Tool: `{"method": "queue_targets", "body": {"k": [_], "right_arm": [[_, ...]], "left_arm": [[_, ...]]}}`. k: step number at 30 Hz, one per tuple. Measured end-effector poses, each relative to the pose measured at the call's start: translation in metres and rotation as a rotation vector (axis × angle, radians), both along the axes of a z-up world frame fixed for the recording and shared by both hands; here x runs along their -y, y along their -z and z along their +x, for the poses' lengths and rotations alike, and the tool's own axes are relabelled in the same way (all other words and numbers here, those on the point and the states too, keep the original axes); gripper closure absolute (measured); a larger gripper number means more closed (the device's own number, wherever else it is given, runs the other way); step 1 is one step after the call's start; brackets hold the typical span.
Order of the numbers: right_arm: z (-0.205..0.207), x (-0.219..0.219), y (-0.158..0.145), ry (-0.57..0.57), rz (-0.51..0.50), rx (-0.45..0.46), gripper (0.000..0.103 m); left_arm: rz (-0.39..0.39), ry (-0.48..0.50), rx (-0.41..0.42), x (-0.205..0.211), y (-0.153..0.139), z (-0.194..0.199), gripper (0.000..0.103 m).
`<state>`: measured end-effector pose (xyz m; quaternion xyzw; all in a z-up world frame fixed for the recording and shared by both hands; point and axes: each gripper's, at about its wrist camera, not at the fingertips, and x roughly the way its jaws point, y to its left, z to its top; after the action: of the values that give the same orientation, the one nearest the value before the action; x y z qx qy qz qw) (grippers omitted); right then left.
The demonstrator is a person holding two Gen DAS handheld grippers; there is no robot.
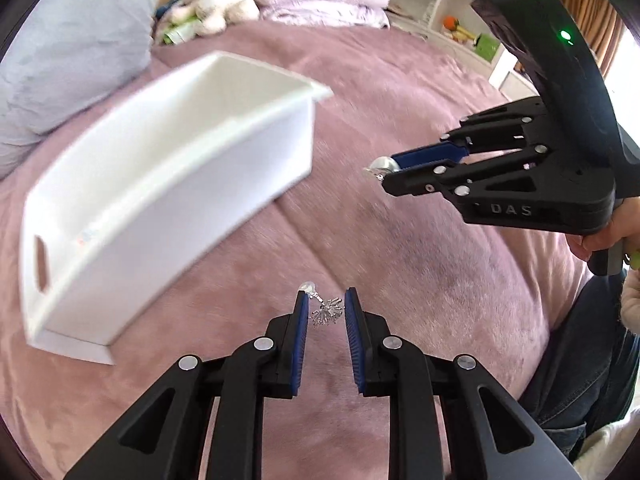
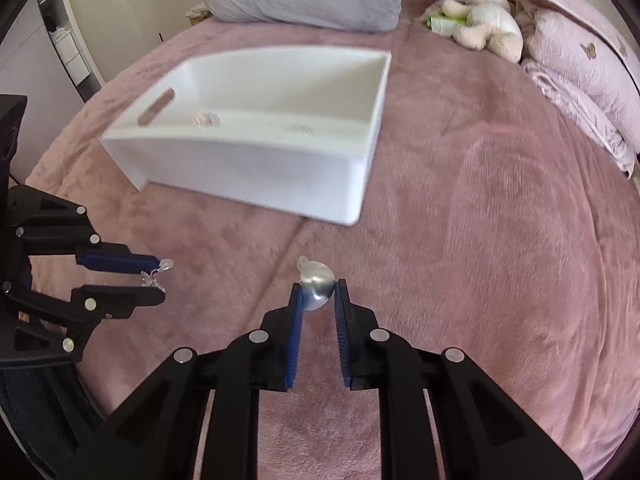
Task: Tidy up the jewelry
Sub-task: 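Carry both earrings over the white box and open both tools to drop them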
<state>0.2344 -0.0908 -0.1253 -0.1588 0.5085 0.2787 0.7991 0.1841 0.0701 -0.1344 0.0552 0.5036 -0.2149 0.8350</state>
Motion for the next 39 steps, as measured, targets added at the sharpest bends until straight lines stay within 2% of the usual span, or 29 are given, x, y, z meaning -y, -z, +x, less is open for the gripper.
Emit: {"method": "queue_targets", "body": {"k": [6, 13, 17, 21, 25, 32, 36, 38, 39], "right_arm": [[0.013, -0.027, -0.048, -0.035, 0.056, 0.085, 0.087], [0.043, -0.07, -0.084, -0.043, 0.113, 0.147, 0.087], [0.061, -0.087, -0.086, -0.037, 0.133, 0.137, 0.087], [0.085, -0.103, -0.073, -0.02, 0.143, 0.088, 0.087], [0.099, -0.116, -0.052, -0.005, 0.139, 0.032, 0.087], [0.103, -0.125, -0.013, -0.002, 0.1, -0.024, 0.085], [0.106, -0.122, -0.001, 0.022, 0.101, -0.042, 0.084], [0.106, -0.122, 0.0, 0.026, 0.092, -0.035, 0.078], [0.105, -0.122, -0.002, 0.026, 0.089, -0.027, 0.064]], "left_arm": [[-0.015, -0.058, 0.112, -0.021, -0.052, 0.019, 0.08], [0.0, -0.149, 0.182, -0.06, -0.086, 0.052, 0.08], [0.008, -0.216, 0.19, -0.083, -0.09, 0.073, 0.08], [-0.02, -0.296, 0.139, -0.105, -0.075, 0.103, 0.08], [-0.007, -0.352, 0.08, -0.116, -0.047, 0.128, 0.08], [0.032, -0.405, 0.018, -0.115, -0.004, 0.135, 0.08], [0.044, -0.449, -0.001, -0.116, 0.008, 0.134, 0.079], [0.046, -0.468, 0.0, -0.115, 0.009, 0.132, 0.074], [0.046, -0.469, 0.003, -0.114, 0.009, 0.132, 0.072]]}}
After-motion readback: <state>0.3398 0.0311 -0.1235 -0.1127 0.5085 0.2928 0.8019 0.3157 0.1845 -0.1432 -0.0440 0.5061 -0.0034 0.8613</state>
